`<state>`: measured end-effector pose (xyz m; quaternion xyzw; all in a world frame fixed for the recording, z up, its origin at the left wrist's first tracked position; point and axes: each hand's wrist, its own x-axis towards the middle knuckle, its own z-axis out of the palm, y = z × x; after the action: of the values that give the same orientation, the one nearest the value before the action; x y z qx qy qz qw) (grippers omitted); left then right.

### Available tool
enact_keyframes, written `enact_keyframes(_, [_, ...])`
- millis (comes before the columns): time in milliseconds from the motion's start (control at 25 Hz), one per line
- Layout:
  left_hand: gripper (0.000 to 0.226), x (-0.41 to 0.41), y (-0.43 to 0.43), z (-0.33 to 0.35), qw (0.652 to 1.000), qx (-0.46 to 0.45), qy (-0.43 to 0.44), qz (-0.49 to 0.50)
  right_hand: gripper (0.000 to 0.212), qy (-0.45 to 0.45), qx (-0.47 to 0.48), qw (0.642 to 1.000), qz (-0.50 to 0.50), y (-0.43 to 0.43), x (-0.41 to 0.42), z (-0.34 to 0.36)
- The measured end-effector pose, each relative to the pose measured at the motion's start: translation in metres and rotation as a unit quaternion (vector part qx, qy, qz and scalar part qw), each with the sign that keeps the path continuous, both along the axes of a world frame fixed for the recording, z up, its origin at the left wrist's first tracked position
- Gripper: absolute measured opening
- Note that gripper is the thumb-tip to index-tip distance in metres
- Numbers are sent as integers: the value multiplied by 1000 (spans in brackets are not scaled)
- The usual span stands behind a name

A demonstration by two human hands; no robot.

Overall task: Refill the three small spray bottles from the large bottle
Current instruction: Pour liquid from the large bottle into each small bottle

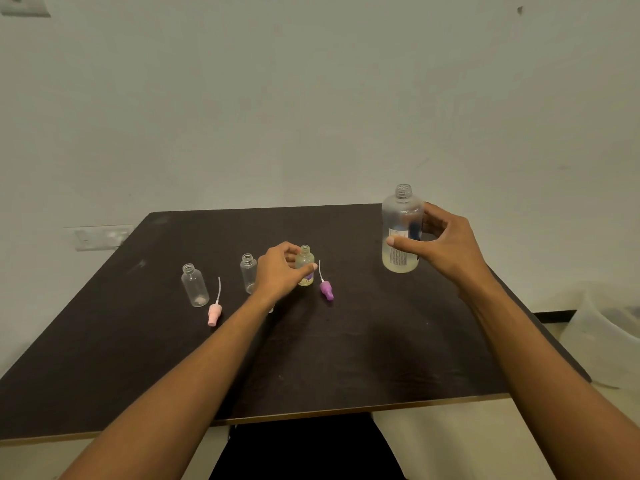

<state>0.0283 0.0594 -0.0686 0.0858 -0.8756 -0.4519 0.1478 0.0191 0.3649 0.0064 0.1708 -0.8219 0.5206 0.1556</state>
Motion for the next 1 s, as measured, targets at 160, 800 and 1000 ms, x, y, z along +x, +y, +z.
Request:
enact_keyframes(160, [53,-1,-2,-5,1000,1,-9,3,73,0,-2,1000,-2,4,0,-3])
enact_keyframes(800, [71,44,-9,21,991,-32,127,4,73,10,-4,1000,-9,-1,6,-7])
enact_keyframes(1000, [59,95,-43,34,979,-50,180,83,75,15,-3,1000,-3,-8,14,-6])
